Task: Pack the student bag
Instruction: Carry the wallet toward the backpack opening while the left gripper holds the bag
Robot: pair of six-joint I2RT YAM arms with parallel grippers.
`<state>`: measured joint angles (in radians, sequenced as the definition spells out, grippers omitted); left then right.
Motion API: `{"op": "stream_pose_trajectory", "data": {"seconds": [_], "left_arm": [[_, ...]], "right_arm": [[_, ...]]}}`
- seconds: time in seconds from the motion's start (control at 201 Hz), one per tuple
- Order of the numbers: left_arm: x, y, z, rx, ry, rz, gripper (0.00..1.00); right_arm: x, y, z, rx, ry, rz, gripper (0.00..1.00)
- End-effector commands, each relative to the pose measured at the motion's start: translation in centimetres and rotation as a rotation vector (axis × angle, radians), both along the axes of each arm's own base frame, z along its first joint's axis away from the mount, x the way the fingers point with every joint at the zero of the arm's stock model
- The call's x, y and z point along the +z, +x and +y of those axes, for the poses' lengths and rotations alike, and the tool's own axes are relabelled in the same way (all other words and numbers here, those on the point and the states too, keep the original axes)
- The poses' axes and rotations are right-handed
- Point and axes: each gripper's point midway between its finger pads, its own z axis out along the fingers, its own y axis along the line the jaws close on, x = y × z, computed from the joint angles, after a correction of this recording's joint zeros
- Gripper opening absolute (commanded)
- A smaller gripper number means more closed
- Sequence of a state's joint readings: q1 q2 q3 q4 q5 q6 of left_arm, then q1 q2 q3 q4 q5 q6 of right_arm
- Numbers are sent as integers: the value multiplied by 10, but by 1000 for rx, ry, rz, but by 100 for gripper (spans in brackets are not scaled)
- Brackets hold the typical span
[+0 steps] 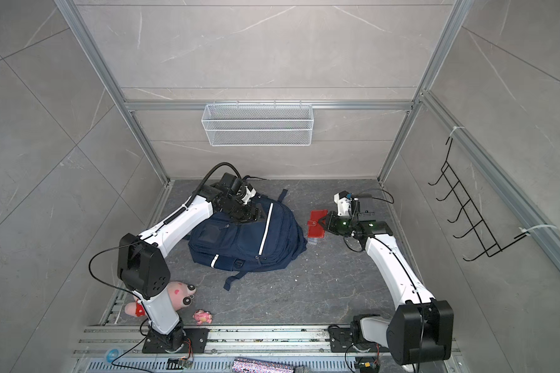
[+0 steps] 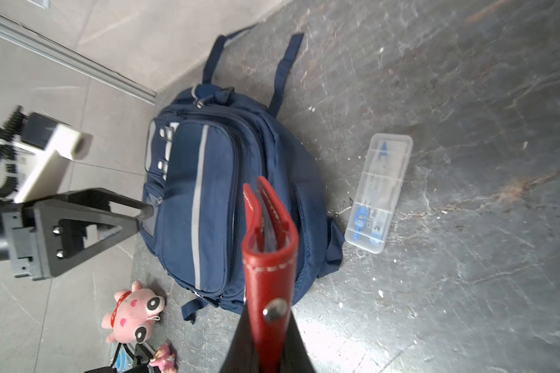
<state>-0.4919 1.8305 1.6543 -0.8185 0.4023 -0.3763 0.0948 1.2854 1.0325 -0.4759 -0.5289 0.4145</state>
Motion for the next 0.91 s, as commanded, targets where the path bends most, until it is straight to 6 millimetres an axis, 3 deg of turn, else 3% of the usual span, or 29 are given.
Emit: {"op": "stream_pose_trajectory", "data": {"seconds": [0.0, 0.224, 0.433, 0.901], "left_arm": [[-5, 7, 2, -19, 26, -7, 79], [-24, 18, -6, 4, 18, 37, 77], [-17, 17, -28, -49, -75, 29, 67], [-42, 17, -65, -66, -168, 112, 44]], "right_arm": [[10, 4, 11, 18, -33, -50, 0], [8, 6, 25, 61, -89, -46, 0], [7, 14, 31, 80, -80, -44, 0], [-7, 18, 34, 56, -48, -16, 0]]}}
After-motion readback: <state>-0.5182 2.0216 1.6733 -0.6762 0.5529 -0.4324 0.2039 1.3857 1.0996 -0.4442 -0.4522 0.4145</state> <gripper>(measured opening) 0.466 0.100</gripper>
